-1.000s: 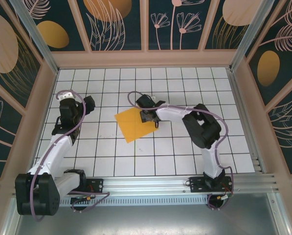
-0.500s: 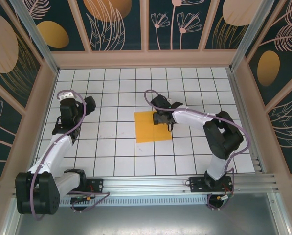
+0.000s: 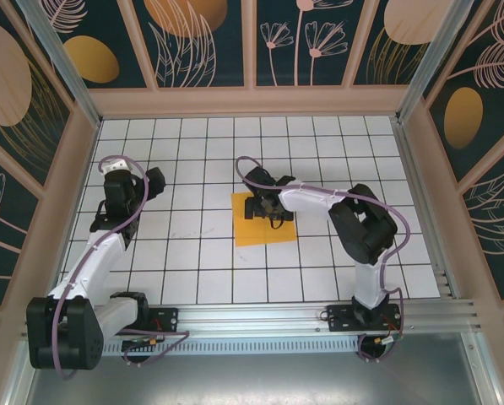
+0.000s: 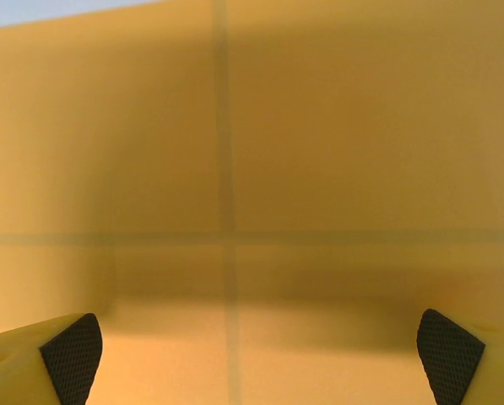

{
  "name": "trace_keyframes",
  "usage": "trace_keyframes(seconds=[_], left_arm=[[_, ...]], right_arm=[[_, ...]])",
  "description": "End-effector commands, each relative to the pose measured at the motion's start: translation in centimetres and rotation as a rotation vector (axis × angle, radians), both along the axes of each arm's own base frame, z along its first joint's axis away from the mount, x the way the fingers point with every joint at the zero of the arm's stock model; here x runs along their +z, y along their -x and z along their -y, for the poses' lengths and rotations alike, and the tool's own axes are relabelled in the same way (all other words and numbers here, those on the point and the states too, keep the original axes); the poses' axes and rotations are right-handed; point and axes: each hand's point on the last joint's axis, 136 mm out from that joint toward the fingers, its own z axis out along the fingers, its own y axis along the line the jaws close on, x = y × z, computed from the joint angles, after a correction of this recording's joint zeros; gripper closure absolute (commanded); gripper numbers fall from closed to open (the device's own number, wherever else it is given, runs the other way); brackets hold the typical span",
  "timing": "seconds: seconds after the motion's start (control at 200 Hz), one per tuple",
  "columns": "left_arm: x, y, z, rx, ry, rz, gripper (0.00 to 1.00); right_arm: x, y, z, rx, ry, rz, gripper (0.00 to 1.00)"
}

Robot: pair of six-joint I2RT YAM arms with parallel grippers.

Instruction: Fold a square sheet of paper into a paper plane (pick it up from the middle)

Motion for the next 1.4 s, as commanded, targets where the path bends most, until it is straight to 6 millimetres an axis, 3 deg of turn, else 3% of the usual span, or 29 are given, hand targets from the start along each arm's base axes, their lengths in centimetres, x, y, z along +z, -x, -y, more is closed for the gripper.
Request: trace_keyframes(seconds=[0.0, 0.205, 0.42, 0.796, 1.056, 1.396], left_arm=[[0.7, 0.1, -0.5, 0.025, 0.006, 0.022, 0.02], [0.5, 0.0, -0.4, 0.021, 0.004, 0.017, 0.01], [0.3, 0.0, -0.4, 0.018, 0.002, 0.011, 0.02], [0.1, 0.0, -0.4, 0.017, -0.001, 0.006, 0.01], [-0.1, -0.1, -0.4, 0.015, -0.002, -0.003, 0.02], [-0.3, -0.2, -0.3, 0.014, -0.001, -0.010, 0.01]], right_arm=[[0.2, -0.1, -1.1, 0.019, 0.004, -0.023, 0.03], [0.1, -0.6, -1.4, 0.042, 0.039, -0.019, 0.04], [-1.1, 0.3, -1.6, 0.093, 0.043, -0.066, 0.04], [-4.8, 2.5, 0.2, 0.129, 0.113, -0.156, 0.06], [-6.8, 3.3, 1.9, 0.111, 0.183, -0.189, 0.13], [-7.3, 3.4, 1.9, 0.100, 0.180, -0.197, 0.28]])
